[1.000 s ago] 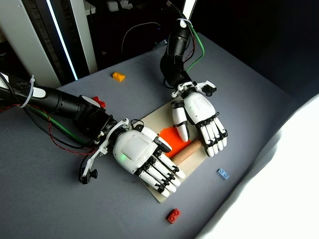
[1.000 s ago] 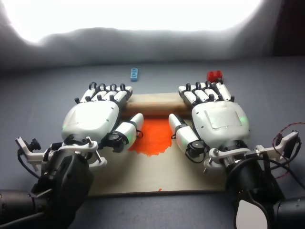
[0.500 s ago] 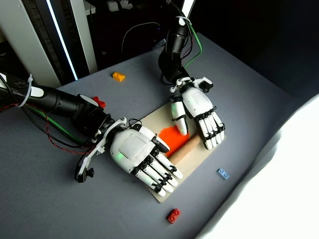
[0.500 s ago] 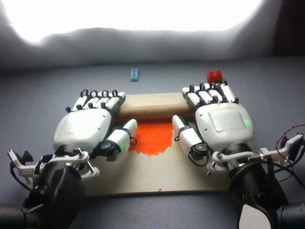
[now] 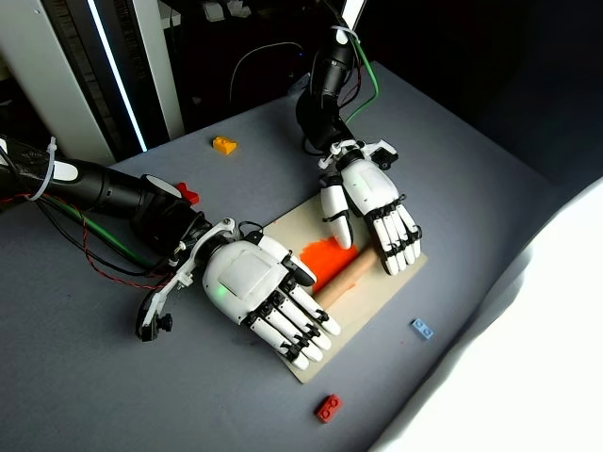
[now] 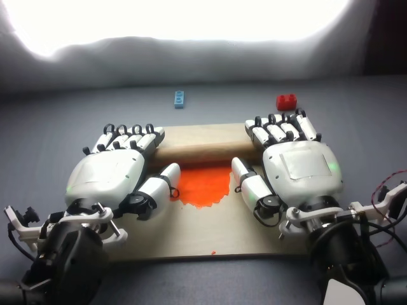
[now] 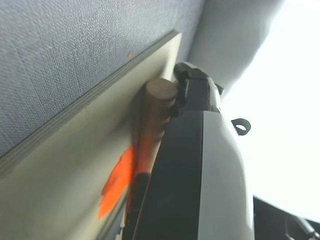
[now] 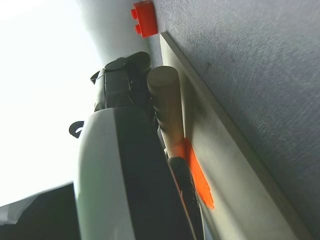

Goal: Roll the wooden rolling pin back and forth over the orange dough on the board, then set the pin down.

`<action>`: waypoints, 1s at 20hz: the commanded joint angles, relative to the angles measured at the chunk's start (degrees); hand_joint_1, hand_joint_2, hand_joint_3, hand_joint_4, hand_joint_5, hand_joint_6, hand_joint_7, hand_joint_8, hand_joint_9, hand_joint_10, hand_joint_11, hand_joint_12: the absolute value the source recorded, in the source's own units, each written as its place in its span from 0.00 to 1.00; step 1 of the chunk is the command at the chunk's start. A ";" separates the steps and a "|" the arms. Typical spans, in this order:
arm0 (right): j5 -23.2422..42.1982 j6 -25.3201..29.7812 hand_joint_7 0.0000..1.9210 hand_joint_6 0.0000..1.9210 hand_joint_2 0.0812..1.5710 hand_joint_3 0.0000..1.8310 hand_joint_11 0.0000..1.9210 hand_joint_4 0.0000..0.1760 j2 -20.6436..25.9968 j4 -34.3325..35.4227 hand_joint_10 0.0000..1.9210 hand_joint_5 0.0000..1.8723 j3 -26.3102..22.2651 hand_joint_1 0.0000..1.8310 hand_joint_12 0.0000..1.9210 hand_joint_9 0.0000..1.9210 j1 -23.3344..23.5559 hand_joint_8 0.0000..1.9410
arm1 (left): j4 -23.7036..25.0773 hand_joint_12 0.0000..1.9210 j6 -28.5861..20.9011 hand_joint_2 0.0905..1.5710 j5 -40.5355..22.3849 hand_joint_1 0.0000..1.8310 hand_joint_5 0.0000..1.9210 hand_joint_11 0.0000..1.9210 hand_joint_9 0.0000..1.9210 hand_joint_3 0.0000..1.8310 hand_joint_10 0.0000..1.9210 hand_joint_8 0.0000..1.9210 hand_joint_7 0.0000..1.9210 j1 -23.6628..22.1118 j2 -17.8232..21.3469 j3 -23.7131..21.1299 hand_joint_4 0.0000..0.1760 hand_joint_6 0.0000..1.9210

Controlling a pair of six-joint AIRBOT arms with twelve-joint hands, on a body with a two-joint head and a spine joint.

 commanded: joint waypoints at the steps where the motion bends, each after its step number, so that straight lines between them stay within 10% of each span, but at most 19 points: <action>1: -3.26 -0.36 0.20 0.00 0.98 0.00 0.00 0.00 0.26 -1.69 0.00 0.21 -0.29 0.00 0.42 0.17 -0.41 0.00 | 1.27 0.25 -0.71 0.98 -2.33 0.00 0.12 0.00 0.14 0.00 0.00 0.00 0.15 0.60 0.03 -0.19 0.00 0.00; 20: -4.86 -1.84 0.21 0.00 0.98 0.00 0.00 0.00 2.60 -1.30 0.01 0.21 -5.41 0.00 0.42 0.17 -1.21 0.00 | 4.42 0.26 -4.63 0.98 -6.22 0.00 0.13 0.00 0.14 0.00 0.00 0.00 0.15 5.22 2.65 -4.68 0.00 0.00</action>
